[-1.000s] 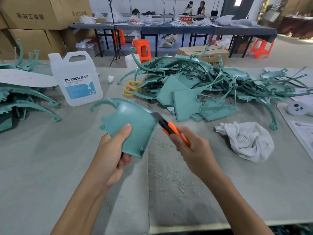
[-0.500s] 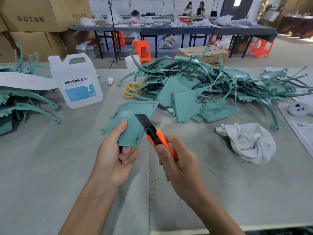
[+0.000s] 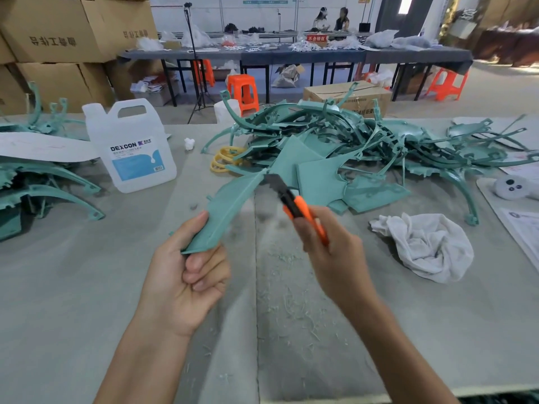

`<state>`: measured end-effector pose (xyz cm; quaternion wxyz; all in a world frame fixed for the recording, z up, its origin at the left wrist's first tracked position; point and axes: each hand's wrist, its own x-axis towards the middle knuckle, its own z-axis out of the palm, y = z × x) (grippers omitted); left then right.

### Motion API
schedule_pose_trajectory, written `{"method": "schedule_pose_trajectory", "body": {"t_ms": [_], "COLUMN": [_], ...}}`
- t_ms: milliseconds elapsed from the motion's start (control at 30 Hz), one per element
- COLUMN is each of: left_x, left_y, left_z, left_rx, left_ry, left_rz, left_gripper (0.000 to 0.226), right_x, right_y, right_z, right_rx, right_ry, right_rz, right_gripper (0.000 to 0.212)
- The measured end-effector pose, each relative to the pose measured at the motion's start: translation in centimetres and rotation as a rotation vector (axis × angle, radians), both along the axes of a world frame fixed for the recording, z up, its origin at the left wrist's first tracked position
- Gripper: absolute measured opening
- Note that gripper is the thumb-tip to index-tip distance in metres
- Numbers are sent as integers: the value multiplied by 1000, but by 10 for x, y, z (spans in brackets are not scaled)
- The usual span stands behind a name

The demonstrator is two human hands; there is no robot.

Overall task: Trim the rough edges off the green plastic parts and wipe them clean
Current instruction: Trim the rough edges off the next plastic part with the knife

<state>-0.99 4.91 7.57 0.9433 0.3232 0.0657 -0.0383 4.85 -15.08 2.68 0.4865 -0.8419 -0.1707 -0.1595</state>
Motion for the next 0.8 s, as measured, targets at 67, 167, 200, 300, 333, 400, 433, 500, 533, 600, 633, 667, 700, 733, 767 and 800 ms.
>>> {"method": "schedule_pose_trajectory", "body": {"t_ms": [67,167,200,300,333,400,433,500,533,600,633,667,700,733,767,800], "left_x": [-4,-4,-3,1,2,3,3,3,2,-2,-5,-7,-9,-11,-11,-11], "left_y": [3,4,4,2,1,-2,-3,-6,-7,-7,-6,-6,-5,-5,-4,-4], "left_z": [1,2,2,-1,-2,-4,-4,-4,-4,-4,-3,-3,-3,-3,-2,-3], "left_rx": [38,100,107,154,173,194,197,198,198,221,239,249,247,246,257,277], "left_ry": [-14,-16,-8,4,4,4,2,-2,-2,10,21,29,31,28,21,13], "left_rz": [9,66,86,116,123,132,135,128,118,92,76,58,42,31,30,36], "left_gripper": [13,22,23,27,29,32,34,38,40,38,35,32,31,31,32,32], "right_x": [19,25,20,-7,-16,-35,-42,-51,-51,-37,-25,-10,5,17,26,31], "right_y": [-13,-24,-24,-19,-16,-12,-10,-7,-7,-11,-15,-19,-23,-27,-30,-33], "right_z": [1,0,2,7,8,9,8,9,10,12,13,13,13,12,10,7], "right_rx": [-99,-26,3,75,78,56,24,-77,-107,-90,-75,-82,-120,-162,-170,-137], "right_ry": [61,85,72,36,25,1,-3,-15,-23,-9,11,30,54,84,115,141], "right_rz": [-97,-153,-137,-30,20,138,197,271,285,222,153,74,-6,-76,-122,-140], "right_gripper": [24,26,25,20,21,22,23,28,29,23,20,20,23,25,26,25]}}
